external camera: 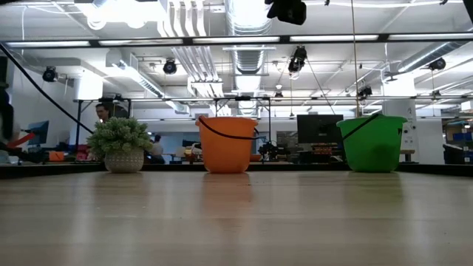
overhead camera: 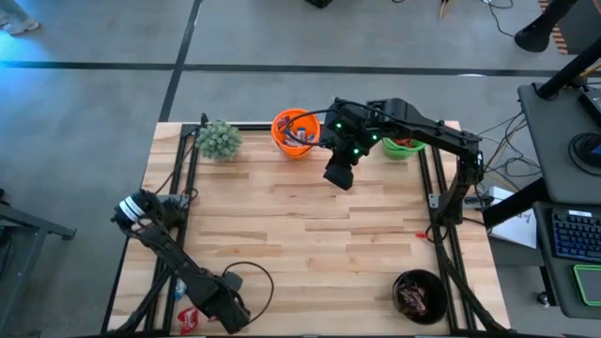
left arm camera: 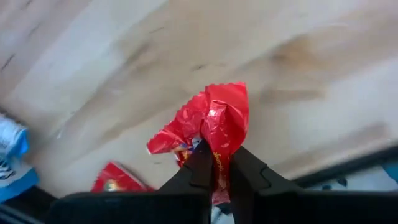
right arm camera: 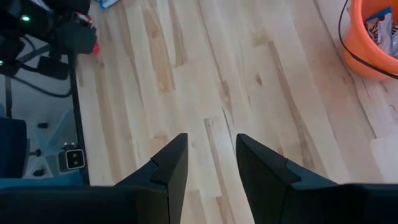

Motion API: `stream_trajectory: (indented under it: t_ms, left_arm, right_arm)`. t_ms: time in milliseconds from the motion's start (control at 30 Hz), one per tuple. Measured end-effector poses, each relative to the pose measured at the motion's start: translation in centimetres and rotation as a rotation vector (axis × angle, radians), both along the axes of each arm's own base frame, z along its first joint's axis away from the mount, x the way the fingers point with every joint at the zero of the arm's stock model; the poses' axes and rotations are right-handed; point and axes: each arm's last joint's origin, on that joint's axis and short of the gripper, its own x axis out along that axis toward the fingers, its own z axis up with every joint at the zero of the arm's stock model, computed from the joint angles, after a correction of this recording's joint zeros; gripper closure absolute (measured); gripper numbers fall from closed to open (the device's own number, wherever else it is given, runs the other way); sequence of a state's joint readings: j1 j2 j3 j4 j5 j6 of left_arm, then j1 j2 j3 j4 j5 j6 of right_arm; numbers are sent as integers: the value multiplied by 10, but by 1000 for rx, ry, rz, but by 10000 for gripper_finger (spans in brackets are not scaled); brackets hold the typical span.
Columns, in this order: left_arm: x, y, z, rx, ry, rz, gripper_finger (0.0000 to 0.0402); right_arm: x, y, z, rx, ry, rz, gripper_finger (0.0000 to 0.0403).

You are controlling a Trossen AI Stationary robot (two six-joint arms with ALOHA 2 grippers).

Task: Organize candy in baskets
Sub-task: Put the red candy into the green bucket

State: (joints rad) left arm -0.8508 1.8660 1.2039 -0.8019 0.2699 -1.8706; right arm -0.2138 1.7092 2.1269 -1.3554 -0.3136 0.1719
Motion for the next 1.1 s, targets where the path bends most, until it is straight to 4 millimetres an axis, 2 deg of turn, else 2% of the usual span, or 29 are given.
stream_trajectory:
  t_ms: [233,367,500,767,900,1100]
  left_arm:
    - [11,-10,29,-13,-113,-111,400]
    - [8,-7,47,52,-94,-170,401]
    - [4,1,70,120,-129,-204,401]
    - [-7,29,123,284,-440,-144,401]
    - [-14,48,147,410,-613,-125,401]
    - [-23,76,181,601,-857,-127,401]
  right_arm:
    - [0,0,0,1,0,-1,274]
    - [0,2,0,6,0,6,273]
    - [-1,16,3,0,-12,58,276]
    - [-5,43,11,-18,-48,147,265]
    - [-8,50,16,-3,-65,136,251]
    - [0,55,22,12,-152,119,229]
